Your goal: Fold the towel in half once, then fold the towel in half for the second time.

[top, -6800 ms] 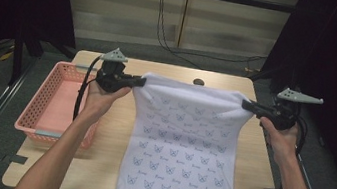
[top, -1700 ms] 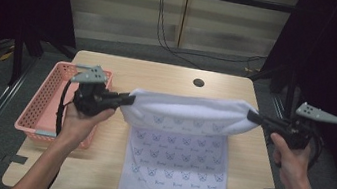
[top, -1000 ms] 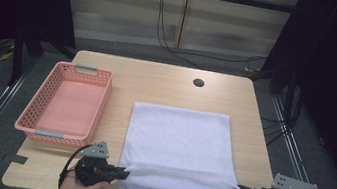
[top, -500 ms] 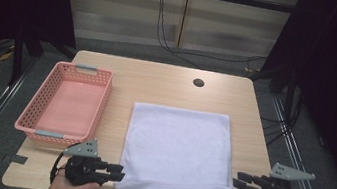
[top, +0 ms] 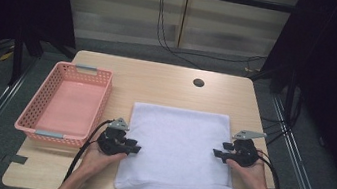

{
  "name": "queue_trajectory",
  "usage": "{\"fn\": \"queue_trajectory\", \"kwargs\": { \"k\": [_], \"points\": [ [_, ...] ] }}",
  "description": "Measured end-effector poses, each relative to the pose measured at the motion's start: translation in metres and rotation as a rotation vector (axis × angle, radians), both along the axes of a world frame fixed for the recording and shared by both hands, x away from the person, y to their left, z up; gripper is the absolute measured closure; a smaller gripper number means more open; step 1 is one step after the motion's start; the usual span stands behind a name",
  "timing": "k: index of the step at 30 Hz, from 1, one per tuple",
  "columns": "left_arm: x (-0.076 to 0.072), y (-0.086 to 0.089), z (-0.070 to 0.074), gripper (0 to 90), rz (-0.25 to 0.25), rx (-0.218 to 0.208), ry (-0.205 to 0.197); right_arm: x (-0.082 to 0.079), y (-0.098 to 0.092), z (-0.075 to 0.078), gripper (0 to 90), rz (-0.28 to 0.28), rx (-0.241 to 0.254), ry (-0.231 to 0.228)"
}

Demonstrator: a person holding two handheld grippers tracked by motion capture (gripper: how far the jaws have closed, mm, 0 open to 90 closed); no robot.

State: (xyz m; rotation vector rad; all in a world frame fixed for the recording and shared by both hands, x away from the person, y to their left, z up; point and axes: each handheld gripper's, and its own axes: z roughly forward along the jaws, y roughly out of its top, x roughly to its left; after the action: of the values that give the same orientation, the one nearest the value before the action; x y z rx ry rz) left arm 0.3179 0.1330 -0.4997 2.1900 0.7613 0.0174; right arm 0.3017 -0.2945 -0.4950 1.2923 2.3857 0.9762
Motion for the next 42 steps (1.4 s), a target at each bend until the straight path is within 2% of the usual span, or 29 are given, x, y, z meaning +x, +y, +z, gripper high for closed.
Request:
{"fn": "queue_trajectory", "kwargs": {
  "k": [2,3,5,8,10,12,15,16,18,20,21,22,23,25,27,29,30,31,32,35,36,37,38,39,40,42],
  "points": [
    [-0.002,0.001,0.000,76.6,0.016,0.009,0.001,-0.002,0.002,-0.002,51.1,0.003,-0.017,-0.008],
    [-0.004,0.001,-0.001,79.8,0.006,0.003,0.003,-0.004,0.002,0.000,59.2,0.007,-0.032,0.008],
    [-0.010,0.002,0.000,83.1,-0.019,-0.001,0.023,-0.011,0.000,0.001,67.5,0.024,-0.039,0.013],
    [-0.024,0.001,0.001,84.8,-0.055,0.003,0.035,-0.027,-0.006,0.001,76.1,0.039,-0.004,0.032],
    [-0.034,-0.001,0.002,84.9,-0.066,0.016,0.028,-0.038,-0.008,0.001,77.3,0.043,0.008,0.039],
    [-0.043,-0.002,0.003,85.0,-0.073,0.024,0.039,-0.051,-0.009,0.003,77.9,0.055,0.000,0.046],
    [-0.057,-0.003,0.005,85.0,-0.084,0.042,0.025,-0.070,-0.013,0.003,77.9,0.070,0.000,0.051],
    [-0.061,-0.003,0.005,85.0,-0.083,0.038,0.029,-0.074,-0.014,0.004,77.9,0.071,-0.004,0.055],
    [-0.065,-0.003,0.006,85.0,-0.073,0.036,0.064,-0.079,-0.016,0.004,77.6,0.072,0.010,0.058],
    [-0.070,-0.003,0.007,84.9,-0.090,0.052,0.053,-0.082,-0.015,0.005,76.8,0.079,0.001,0.073],
    [-0.070,-0.003,0.007,84.2,-0.095,0.034,0.065,-0.084,-0.015,0.006,75.5,0.086,0.001,0.074],
    [-0.069,-0.003,0.008,82.6,-0.104,0.040,0.064,-0.084,-0.015,0.006,73.0,0.099,0.007,0.070],
    [-0.065,-0.002,0.008,81.1,-0.110,0.023,0.065,-0.084,-0.015,0.007,69.6,0.100,0.010,0.076],
    [-0.052,-0.002,0.013,76.9,-0.080,-0.010,0.039,-0.077,-0.018,0.011,61.5,0.075,0.027,0.039],
    [-0.033,-0.003,0.018,74.3,-0.047,-0.057,0.033,-0.064,-0.024,0.017,60.3,0.045,0.039,-0.002],
    [-0.014,-0.008,0.019,70.9,-0.011,-0.025,-0.007,-0.046,-0.029,0.023,57.5,0.009,0.048,-0.044],
    [-0.004,-0.008,0.019,70.7,-0.010,-0.037,-0.006,-0.036,-0.032,0.025,56.7,-0.004,0.046,-0.058],
    [0.005,-0.008,0.019,69.9,0.012,-0.038,-0.012,-0.027,-0.034,0.027,56.1,-0.009,0.043,-0.066],
    [0.013,-0.008,0.018,69.0,0.045,-0.069,-0.017,-0.018,-0.036,0.027,55.0,-0.014,0.037,-0.075],
    [0.035,-0.007,0.009,64.4,0.087,-0.105,0.015,0.004,-0.041,0.024,51.4,-0.027,0.030,-0.063],
    [0.038,-0.007,0.007,64.7,0.086,-0.093,0.009,0.015,-0.042,0.019,48.3,-0.047,-0.006,-0.054],
    [0.041,-0.007,0.006,64.7,0.090,-0.073,0.010,0.019,-0.043,0.017,48.1,-0.047,-0.018,-0.058],
    [0.041,-0.007,0.006,63.8,0.090,-0.073,0.010,0.019,-0.043,0.017,48.1,-0.047,-0.018,-0.058],
    [0.050,-0.004,0.003,62.6,0.103,-0.072,0.014,0.028,-0.044,0.012,46.7,-0.057,0.002,-0.035],
    [0.053,-0.002,0.003,61.7,0.116,-0.071,0.008,0.032,-0.044,0.010,46.4,-0.059,-0.002,-0.037],
    [0.055,-0.001,0.003,59.3,0.133,-0.076,0.002,0.035,-0.045,0.009,46.3,-0.057,0.008,-0.029]
  ]
}}
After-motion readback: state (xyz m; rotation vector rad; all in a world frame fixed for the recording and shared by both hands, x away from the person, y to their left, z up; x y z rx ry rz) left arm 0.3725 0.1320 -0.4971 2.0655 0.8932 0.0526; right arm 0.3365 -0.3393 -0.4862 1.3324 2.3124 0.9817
